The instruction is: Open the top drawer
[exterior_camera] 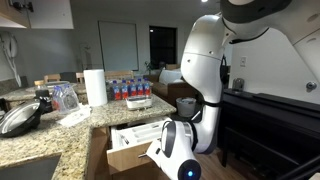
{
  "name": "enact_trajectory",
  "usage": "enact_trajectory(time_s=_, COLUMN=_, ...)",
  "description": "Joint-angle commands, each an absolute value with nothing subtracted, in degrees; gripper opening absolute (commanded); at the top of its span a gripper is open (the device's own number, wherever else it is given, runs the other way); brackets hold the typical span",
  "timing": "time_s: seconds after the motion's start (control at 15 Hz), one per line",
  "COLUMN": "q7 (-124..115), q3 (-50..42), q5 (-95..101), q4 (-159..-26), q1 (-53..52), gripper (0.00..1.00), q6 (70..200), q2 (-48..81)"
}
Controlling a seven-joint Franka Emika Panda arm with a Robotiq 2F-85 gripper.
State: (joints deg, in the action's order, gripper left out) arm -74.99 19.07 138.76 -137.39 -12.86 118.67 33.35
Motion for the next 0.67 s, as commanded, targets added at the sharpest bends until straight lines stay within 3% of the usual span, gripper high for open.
enact_trajectory(time_s=0.0, q7=-76.7, q3=24.7, q5=138.5, q4=-141.2, q1=-14.9, gripper=0.09, q6=119.7, q2=33.0)
enact_trajectory(time_s=0.6, q7=-77.4, q3=27.7, q5=134.6, q4=-143.9, q1=-16.3, gripper=0.09, q6=115.3, q2=33.6)
